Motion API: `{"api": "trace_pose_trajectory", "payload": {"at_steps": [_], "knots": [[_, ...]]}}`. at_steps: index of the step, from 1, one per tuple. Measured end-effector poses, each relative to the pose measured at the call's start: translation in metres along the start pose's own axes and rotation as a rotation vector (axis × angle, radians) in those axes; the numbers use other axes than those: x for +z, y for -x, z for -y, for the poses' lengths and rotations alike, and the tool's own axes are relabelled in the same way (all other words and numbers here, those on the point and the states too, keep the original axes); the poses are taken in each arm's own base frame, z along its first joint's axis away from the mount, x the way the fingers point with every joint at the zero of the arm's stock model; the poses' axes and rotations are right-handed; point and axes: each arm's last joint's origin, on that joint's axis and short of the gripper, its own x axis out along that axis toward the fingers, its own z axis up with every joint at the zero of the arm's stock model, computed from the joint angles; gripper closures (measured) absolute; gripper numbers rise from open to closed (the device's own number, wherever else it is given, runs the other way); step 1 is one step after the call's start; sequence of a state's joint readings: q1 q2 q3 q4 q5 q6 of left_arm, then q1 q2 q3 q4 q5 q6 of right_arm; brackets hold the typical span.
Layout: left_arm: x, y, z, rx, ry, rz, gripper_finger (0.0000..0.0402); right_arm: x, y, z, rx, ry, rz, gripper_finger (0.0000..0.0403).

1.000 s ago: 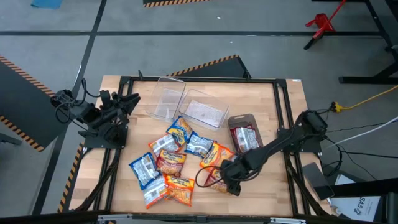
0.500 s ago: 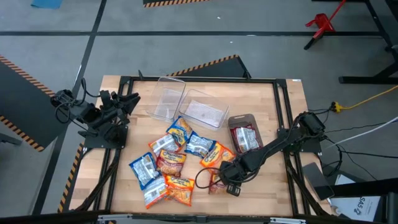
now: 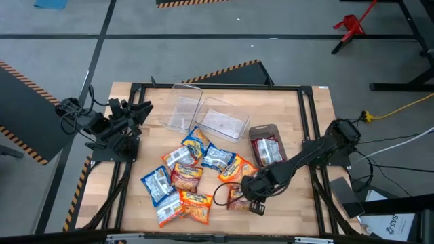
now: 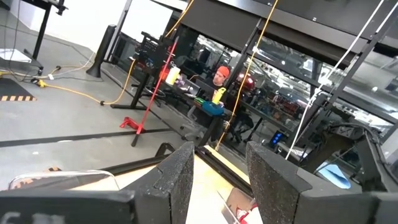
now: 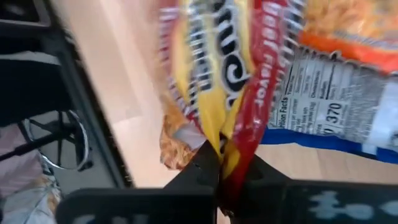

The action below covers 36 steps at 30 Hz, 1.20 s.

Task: Sort Maruchan noodles
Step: Put the red noodle pack into the black bin

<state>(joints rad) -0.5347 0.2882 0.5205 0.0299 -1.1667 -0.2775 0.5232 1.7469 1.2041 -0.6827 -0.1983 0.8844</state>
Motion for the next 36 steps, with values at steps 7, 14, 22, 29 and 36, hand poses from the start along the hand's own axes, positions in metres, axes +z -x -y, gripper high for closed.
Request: {"api": "trace_pose_trajectory", "payload": {"at_steps": [7, 14, 22, 29, 36], "knots": [[0.000, 0.000, 0.000, -0.001, 0.000, 0.000, 0.0260, -0.007, 0.040, -0.001, 0.028, -0.014, 0.109, 0.0403], [0.000, 0.000, 0.000, 0.000, -0.001, 0.000, 0.0260, -0.017, 0.085, 0.012, -0.050, -0.116, 0.274, 0.0403], [0.000, 0.000, 0.000, -0.001, 0.000, 0.000, 0.0260, -0.039, 0.142, 0.053, -0.251, -0.393, 0.454, 0.0403], [0.000, 0.000, -0.001, 0.030, -0.001, 0.008, 0.0260, -0.045, 0.169, 0.087, -0.315, -0.577, 0.538, 0.0403], [0.000, 0.000, -0.001, 0.049, -0.001, 0.014, 0.0260, -0.030, 0.165, 0.113, -0.251, -0.713, 0.525, 0.0403]]}}
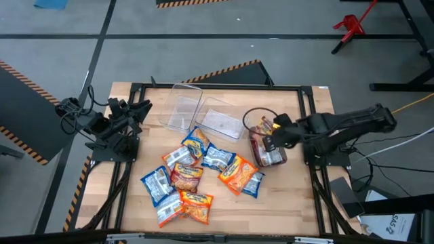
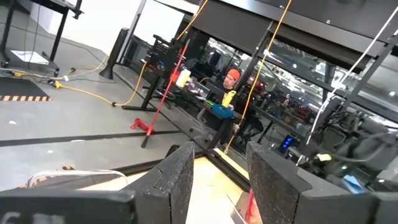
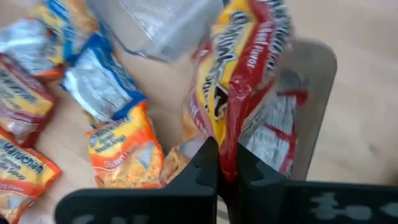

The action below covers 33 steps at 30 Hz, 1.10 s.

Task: Sort Maruchan noodles
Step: Put the red noodle pack into the black bin

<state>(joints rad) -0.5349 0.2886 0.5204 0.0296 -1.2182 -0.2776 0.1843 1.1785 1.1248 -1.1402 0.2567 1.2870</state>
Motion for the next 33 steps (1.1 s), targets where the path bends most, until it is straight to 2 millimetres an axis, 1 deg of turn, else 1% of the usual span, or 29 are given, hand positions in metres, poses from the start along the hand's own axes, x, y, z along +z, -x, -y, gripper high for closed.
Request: {"api": "trace_pose_trajectory", "payload": {"at_steps": [2, 5, 8, 12, 17, 22, 25, 29, 33], "knots": [[0.000, 0.000, 0.000, 0.000, 0.002, 0.001, 0.0260, -0.001, -0.008, 0.003, -0.011, -0.040, -0.045, 0.0403], [0.000, 0.000, 0.000, 0.001, 0.001, 0.000, 0.0260, -0.006, -0.020, 0.004, 0.014, -0.084, -0.079, 0.0403], [0.000, 0.000, 0.000, 0.003, 0.001, 0.001, 0.0260, -0.010, -0.029, 0.010, -0.028, -0.116, -0.100, 0.0403], [0.000, 0.000, 0.000, 0.003, 0.000, 0.001, 0.0260, -0.011, -0.036, 0.012, -0.035, -0.162, -0.120, 0.0403], [0.000, 0.000, 0.000, 0.003, 0.000, 0.001, 0.0260, -0.010, -0.029, 0.016, -0.004, -0.205, -0.129, 0.0403], [0.000, 0.000, 0.000, 0.004, 0.000, 0.001, 0.0260, -0.009, -0.016, 0.022, 0.050, -0.239, -0.111, 0.0402], [0.000, 0.000, 0.000, 0.004, -0.002, 0.001, 0.0260, -0.007, -0.010, 0.026, 0.074, -0.274, -0.097, 0.0395], [0.000, 0.000, 0.000, 0.005, -0.003, 0.000, 0.0260, -0.002, -0.006, 0.031, 0.092, -0.294, -0.073, 0.0365], [0.000, 0.000, 0.000, 0.004, -0.003, 0.000, 0.0261, 0.006, -0.007, 0.034, 0.086, -0.281, -0.048, 0.0311]]}}
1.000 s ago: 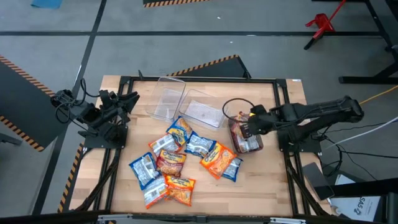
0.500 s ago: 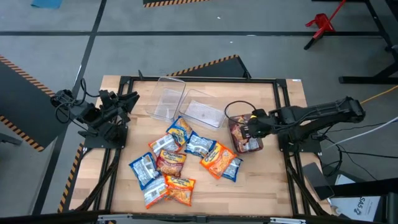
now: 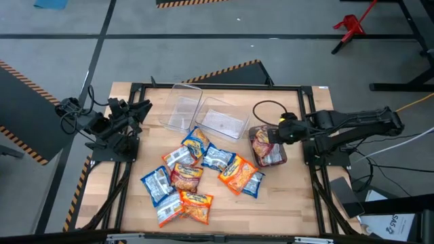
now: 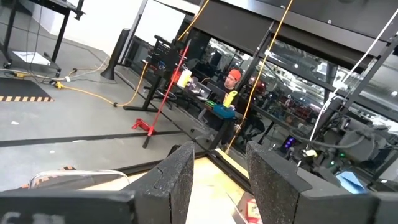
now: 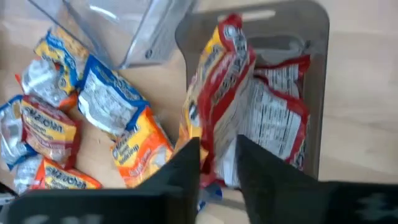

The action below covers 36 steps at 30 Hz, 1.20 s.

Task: Sort Maruchan noodles
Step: Put the red noodle pack into the black bin

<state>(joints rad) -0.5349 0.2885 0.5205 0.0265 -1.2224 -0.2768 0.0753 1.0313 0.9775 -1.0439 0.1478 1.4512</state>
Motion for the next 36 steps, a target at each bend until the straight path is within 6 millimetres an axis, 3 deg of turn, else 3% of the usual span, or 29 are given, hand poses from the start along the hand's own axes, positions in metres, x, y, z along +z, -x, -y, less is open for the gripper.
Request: {"api": "trace_pose_trajectory", "payload": {"at_steps": [6, 11, 17, 21, 28, 36], "knots": [[0.000, 0.000, 0.000, 0.000, 0.000, 0.000, 0.0261, 0.017, -0.002, -0.004, 0.056, 0.066, 0.043, 0.0242], [0.000, 0.000, 0.000, 0.000, 0.000, 0.000, 0.0261, 0.024, -0.002, -0.008, 0.117, 0.220, 0.006, 0.0213], [0.000, 0.000, 0.000, 0.000, 0.000, 0.000, 0.0261, 0.025, -0.008, -0.015, 0.210, 0.792, -0.045, 0.0209], [0.000, 0.000, 0.000, 0.000, 0.000, 0.000, 0.0261, 0.024, -0.003, -0.020, 0.288, 0.996, -0.054, 0.0211], [0.000, 0.000, -0.001, 0.029, 0.001, 0.008, 0.0261, 0.027, 0.024, -0.022, 0.269, 1.340, -0.038, 0.0197], [0.000, 0.000, -0.002, 0.068, 0.009, 0.019, 0.0260, 0.001, 0.019, -0.028, 0.288, 1.975, -0.088, 0.0148]]}}
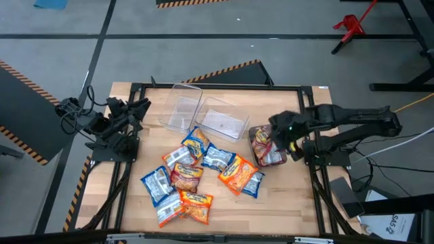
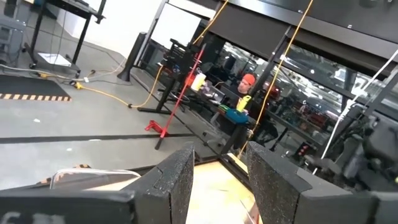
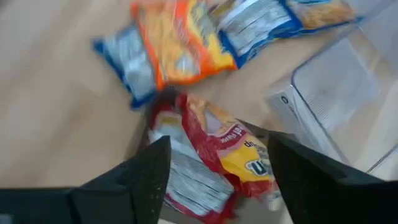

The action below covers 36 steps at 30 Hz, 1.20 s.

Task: Sort Maruchan noodles
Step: Put the red noodle pack into the black bin

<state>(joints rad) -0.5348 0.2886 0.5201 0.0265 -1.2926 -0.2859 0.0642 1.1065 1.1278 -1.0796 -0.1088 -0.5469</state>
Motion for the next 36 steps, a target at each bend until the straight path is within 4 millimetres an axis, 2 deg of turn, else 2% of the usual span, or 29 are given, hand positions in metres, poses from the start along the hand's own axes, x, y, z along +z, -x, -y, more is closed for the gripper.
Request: {"api": "trace_pose_trajectory", "payload": {"at_steps": [3, 6, 12, 16, 21, 26, 36], "knots": [[0.000, 0.000, 0.000, 0.000, 0.001, 0.000, 0.0260, 0.006, -0.013, -0.005, -0.036, 0.166, -0.106, 0.0127], [0.000, 0.000, 0.000, 0.001, 0.003, 0.000, 0.0260, 0.012, -0.027, -0.006, -0.054, 0.253, -0.186, 0.0108], [0.000, 0.000, 0.000, 0.000, 0.022, 0.000, 0.0260, 0.013, -0.056, -0.003, 0.028, 0.274, -0.330, 0.0094], [0.000, 0.000, 0.000, 0.001, 0.022, 0.000, 0.0260, 0.014, -0.070, 0.002, -0.026, 0.290, -0.416, 0.0105], [0.000, 0.000, 0.000, 0.000, 0.022, 0.000, 0.0260, 0.016, -0.080, 0.004, -0.022, 0.279, -0.433, 0.0144], [0.000, 0.000, 0.000, 0.000, 0.022, 0.000, 0.0260, 0.016, -0.081, 0.004, -0.056, 0.158, -0.440, 0.0197], [0.000, 0.000, 0.000, 0.000, 0.021, 0.000, 0.0260, 0.014, -0.079, 0.003, -0.107, -0.070, -0.444, 0.0351]]}}
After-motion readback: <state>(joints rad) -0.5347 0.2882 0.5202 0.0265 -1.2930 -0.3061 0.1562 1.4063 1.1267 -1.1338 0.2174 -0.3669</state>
